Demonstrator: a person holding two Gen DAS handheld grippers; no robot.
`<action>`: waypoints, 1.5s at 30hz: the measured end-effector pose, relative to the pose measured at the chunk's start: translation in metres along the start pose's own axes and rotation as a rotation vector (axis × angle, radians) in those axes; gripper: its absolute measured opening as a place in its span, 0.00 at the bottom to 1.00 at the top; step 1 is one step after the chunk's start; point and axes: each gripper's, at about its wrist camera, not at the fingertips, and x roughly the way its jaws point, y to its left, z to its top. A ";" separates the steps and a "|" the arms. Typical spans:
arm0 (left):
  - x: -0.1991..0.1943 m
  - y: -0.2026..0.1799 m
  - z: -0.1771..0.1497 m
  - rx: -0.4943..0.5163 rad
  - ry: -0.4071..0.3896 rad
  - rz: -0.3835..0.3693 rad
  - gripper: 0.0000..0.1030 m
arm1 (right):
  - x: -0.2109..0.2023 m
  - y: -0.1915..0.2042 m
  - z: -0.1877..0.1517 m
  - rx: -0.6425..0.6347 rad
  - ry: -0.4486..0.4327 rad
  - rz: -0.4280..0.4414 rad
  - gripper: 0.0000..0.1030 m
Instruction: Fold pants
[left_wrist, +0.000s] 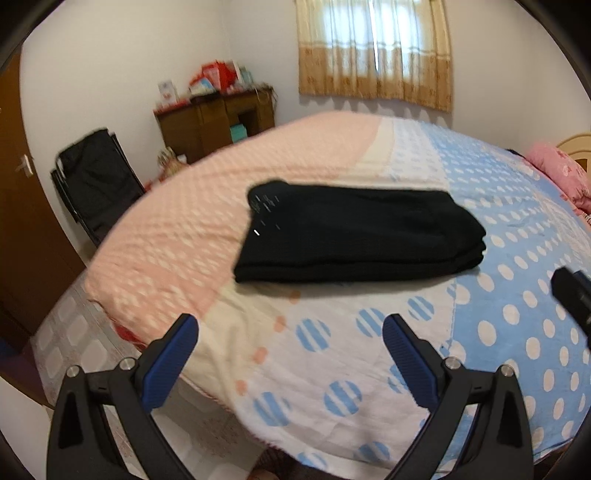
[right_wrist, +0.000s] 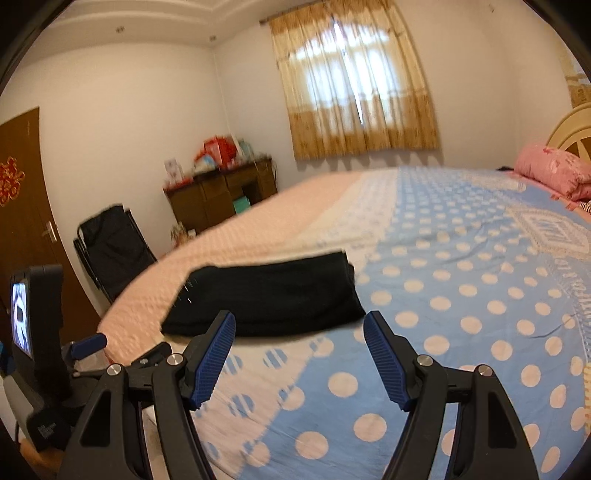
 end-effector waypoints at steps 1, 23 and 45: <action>-0.005 0.002 0.000 0.000 -0.018 0.008 1.00 | -0.005 0.002 0.001 0.000 -0.015 0.003 0.72; -0.062 0.014 0.004 -0.012 -0.166 0.016 1.00 | -0.052 0.019 0.003 -0.032 -0.136 0.008 0.77; -0.051 0.006 0.002 0.013 -0.138 0.061 1.00 | -0.045 0.012 0.001 0.000 -0.115 -0.010 0.77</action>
